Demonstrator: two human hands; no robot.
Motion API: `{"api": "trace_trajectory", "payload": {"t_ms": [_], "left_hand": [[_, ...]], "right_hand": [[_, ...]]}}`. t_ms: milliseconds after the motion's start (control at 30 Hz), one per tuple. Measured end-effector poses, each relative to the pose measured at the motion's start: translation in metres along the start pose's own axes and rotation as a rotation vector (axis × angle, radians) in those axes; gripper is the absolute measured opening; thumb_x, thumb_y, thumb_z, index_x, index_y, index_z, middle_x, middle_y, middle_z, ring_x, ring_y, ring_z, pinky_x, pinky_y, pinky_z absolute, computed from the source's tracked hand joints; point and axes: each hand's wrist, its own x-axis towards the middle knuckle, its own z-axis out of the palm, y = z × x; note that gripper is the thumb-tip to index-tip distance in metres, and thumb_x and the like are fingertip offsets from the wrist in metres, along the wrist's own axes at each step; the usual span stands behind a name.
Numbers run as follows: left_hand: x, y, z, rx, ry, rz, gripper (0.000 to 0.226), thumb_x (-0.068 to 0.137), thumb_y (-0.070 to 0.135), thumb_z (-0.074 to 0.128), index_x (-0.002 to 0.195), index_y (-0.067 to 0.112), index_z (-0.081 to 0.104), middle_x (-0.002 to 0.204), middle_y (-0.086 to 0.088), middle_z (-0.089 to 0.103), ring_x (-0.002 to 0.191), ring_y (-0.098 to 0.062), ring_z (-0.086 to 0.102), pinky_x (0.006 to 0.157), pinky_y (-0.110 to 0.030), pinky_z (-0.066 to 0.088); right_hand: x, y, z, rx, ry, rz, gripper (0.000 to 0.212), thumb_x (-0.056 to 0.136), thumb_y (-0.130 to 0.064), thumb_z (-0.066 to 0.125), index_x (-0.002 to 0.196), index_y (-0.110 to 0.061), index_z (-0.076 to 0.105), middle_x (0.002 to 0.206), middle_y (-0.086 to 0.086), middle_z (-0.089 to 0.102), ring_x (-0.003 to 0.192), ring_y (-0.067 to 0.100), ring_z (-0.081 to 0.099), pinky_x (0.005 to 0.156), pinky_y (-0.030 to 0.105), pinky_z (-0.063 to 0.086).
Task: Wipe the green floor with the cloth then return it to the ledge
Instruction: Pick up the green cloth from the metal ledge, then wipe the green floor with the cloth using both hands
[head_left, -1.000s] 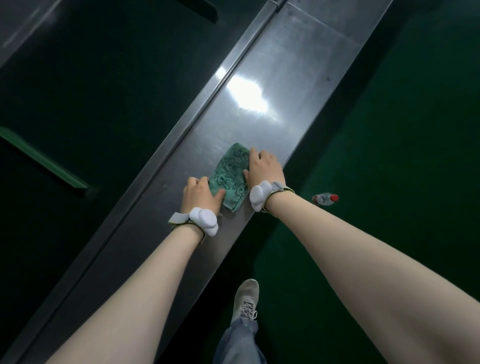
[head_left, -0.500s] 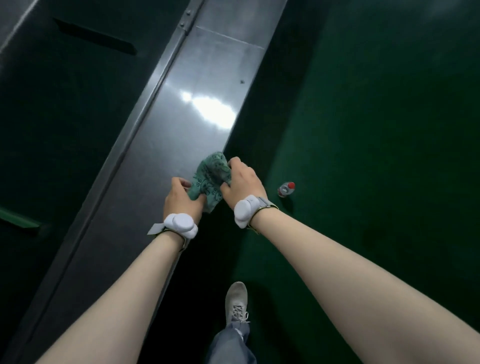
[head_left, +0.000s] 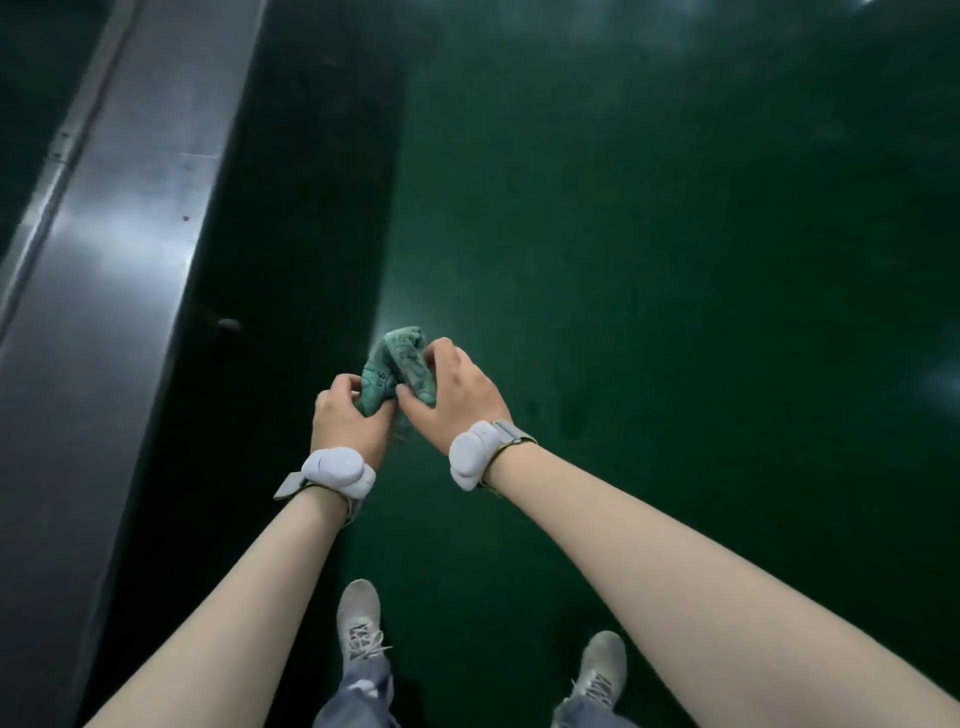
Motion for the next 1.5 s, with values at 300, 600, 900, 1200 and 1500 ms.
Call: {"api": "trace_trajectory", "payload": {"t_ms": [300,600,900,1200,1500], "left_hand": [[-0.096,0.105,0.121,-0.049,-0.013,0.038,0.022,0.090,0.040,0.069,0.099,0.034,0.050,0.081,0.014,0.066,0.064,-0.001,0.062,0.049,-0.018,0.039],[-0.091,0.124,0.173,-0.095,-0.023,0.122,0.026,0.082,0.040,0.074,0.101,0.039,0.057,0.080,0.023,0.064,0.064,0.011,0.062,0.050,-0.008,0.040],[-0.005,0.118,0.219,-0.132,-0.116,0.171,0.032,0.087,0.029,0.076,0.104,0.042,0.051,0.092,0.022,0.063,0.079,0.011,0.060,0.061,-0.005,0.042],[0.057,0.038,0.324,-0.045,-0.135,0.164,0.023,0.095,0.039,0.071,0.107,0.037,0.051,0.093,0.019,0.065,0.080,0.015,0.061,0.060,0.000,0.040],[0.093,-0.049,0.464,0.309,-0.126,0.270,0.031,0.106,0.048,0.047,0.124,0.023,0.048,0.108,-0.002,0.062,0.088,-0.033,0.060,0.072,-0.036,0.040]], "right_hand": [[-0.075,0.103,-0.124,-0.004,0.150,0.017,0.037,0.097,-0.041,0.064,0.111,-0.011,0.048,0.106,0.007,0.056,0.089,0.030,0.059,0.075,0.044,0.053],[-0.067,0.181,-0.136,0.054,0.288,0.216,0.025,0.100,-0.030,0.062,0.112,-0.012,0.048,0.103,0.005,0.062,0.080,0.028,0.063,0.061,0.033,0.046],[-0.006,0.232,-0.100,0.035,0.271,0.446,0.073,0.096,-0.026,0.062,0.158,-0.021,0.025,0.119,0.005,0.069,0.099,0.028,0.069,0.075,0.036,0.055],[0.022,0.335,-0.004,0.041,0.262,0.483,0.056,0.091,-0.022,0.062,0.142,-0.026,0.042,0.115,0.002,0.060,0.090,0.028,0.064,0.071,0.035,0.053],[0.042,0.482,0.075,-0.028,0.138,0.500,0.044,0.092,-0.031,0.064,0.129,-0.027,0.041,0.112,-0.002,0.061,0.086,0.025,0.065,0.069,0.037,0.056]]}}
